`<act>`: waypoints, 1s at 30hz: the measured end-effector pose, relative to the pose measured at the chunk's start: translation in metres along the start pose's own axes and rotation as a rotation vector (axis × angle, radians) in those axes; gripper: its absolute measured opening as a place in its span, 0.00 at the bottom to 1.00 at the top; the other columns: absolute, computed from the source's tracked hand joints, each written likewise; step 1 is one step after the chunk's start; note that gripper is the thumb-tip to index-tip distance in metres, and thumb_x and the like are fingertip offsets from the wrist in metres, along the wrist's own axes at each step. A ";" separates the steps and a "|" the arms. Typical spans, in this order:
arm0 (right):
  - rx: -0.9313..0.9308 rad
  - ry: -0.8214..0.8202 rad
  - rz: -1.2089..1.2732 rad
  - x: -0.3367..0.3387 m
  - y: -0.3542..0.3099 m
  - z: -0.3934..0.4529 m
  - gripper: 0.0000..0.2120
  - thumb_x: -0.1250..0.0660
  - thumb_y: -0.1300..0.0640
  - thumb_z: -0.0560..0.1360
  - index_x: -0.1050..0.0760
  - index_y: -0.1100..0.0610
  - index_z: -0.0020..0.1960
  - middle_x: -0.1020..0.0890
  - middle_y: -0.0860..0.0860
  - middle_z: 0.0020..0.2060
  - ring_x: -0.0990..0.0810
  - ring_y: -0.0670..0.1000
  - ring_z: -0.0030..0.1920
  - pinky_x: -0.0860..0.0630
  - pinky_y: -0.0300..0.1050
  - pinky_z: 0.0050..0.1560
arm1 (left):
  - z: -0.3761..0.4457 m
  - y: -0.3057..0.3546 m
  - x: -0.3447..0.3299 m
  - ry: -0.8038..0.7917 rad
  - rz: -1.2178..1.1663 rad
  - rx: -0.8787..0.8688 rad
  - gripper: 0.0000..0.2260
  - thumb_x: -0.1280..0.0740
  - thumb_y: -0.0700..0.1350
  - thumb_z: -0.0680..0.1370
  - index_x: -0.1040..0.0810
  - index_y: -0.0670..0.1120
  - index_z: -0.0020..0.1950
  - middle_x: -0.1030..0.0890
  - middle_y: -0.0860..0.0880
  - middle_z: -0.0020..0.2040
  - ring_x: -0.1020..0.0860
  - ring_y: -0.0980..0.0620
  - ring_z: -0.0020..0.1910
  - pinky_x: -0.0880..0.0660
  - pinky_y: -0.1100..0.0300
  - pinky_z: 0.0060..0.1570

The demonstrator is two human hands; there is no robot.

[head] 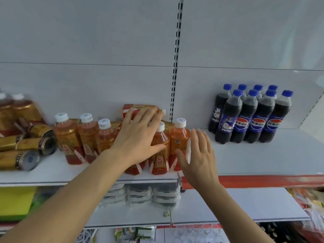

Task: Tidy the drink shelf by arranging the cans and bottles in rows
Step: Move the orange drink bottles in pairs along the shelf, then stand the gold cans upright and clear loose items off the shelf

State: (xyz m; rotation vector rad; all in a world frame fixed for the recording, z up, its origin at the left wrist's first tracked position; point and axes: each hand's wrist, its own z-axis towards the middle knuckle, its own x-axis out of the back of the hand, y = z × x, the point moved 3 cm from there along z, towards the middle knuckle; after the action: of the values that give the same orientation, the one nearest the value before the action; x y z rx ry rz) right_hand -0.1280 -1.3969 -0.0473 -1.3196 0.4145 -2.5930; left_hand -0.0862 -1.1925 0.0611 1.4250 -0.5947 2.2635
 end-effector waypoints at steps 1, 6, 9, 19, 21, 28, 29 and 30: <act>0.007 0.018 -0.030 0.004 -0.005 -0.001 0.37 0.45 0.34 0.83 0.43 0.55 0.84 0.38 0.57 0.83 0.44 0.60 0.85 0.41 0.63 0.83 | -0.004 -0.001 0.002 0.029 0.003 0.017 0.43 0.38 0.71 0.78 0.47 0.50 0.85 0.42 0.47 0.85 0.44 0.45 0.84 0.47 0.35 0.81; 0.106 0.094 -0.133 0.020 -0.035 -0.008 0.36 0.43 0.37 0.85 0.40 0.58 0.84 0.41 0.61 0.84 0.48 0.62 0.86 0.45 0.65 0.83 | -0.032 -0.008 0.006 0.117 0.054 0.100 0.37 0.46 0.68 0.82 0.41 0.46 0.85 0.43 0.43 0.86 0.49 0.42 0.86 0.48 0.34 0.81; 0.162 0.136 -0.147 0.026 -0.059 -0.010 0.35 0.40 0.39 0.85 0.37 0.60 0.83 0.41 0.62 0.84 0.48 0.62 0.86 0.45 0.66 0.83 | -0.052 -0.020 0.010 0.140 0.078 0.152 0.37 0.48 0.68 0.83 0.41 0.45 0.85 0.46 0.42 0.86 0.51 0.41 0.86 0.49 0.33 0.81; 0.302 0.133 -0.125 -0.001 -0.194 -0.045 0.34 0.39 0.39 0.85 0.34 0.61 0.82 0.38 0.61 0.83 0.46 0.63 0.85 0.41 0.69 0.80 | -0.166 -0.124 0.028 0.156 0.114 0.275 0.34 0.40 0.64 0.82 0.33 0.44 0.82 0.39 0.40 0.84 0.45 0.38 0.85 0.46 0.32 0.79; 0.335 0.104 -0.135 -0.012 -0.229 -0.055 0.34 0.40 0.38 0.85 0.33 0.61 0.82 0.38 0.61 0.83 0.46 0.63 0.85 0.41 0.69 0.80 | -0.194 -0.149 0.032 0.161 0.119 0.307 0.34 0.40 0.64 0.82 0.32 0.43 0.81 0.38 0.40 0.84 0.44 0.38 0.84 0.46 0.31 0.79; 0.425 -0.023 -0.140 -0.058 -0.340 -0.084 0.37 0.44 0.35 0.85 0.38 0.59 0.84 0.39 0.61 0.84 0.48 0.63 0.86 0.43 0.69 0.81 | -0.290 -0.232 0.034 0.113 0.145 0.438 0.35 0.43 0.66 0.83 0.34 0.44 0.83 0.41 0.41 0.85 0.48 0.39 0.85 0.48 0.32 0.80; 0.442 -0.033 -0.127 -0.064 -0.356 -0.086 0.37 0.44 0.35 0.85 0.38 0.59 0.84 0.40 0.61 0.84 0.49 0.63 0.86 0.43 0.69 0.81 | -0.301 -0.243 0.035 0.108 0.157 0.458 0.35 0.43 0.66 0.83 0.35 0.45 0.83 0.42 0.41 0.85 0.48 0.39 0.85 0.48 0.32 0.80; 0.460 -0.039 -0.113 -0.070 -0.370 -0.087 0.37 0.44 0.35 0.85 0.37 0.59 0.84 0.40 0.61 0.84 0.49 0.64 0.86 0.43 0.69 0.81 | -0.312 -0.255 0.036 0.105 0.165 0.480 0.35 0.44 0.67 0.83 0.35 0.46 0.83 0.42 0.41 0.86 0.48 0.39 0.86 0.48 0.32 0.80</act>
State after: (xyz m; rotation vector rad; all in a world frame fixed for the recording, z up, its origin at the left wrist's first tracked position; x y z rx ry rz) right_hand -0.1774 -1.0140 -0.0238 -1.2492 -0.2602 -2.5292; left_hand -0.1937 -0.8063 0.0085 1.4940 -0.1397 2.7219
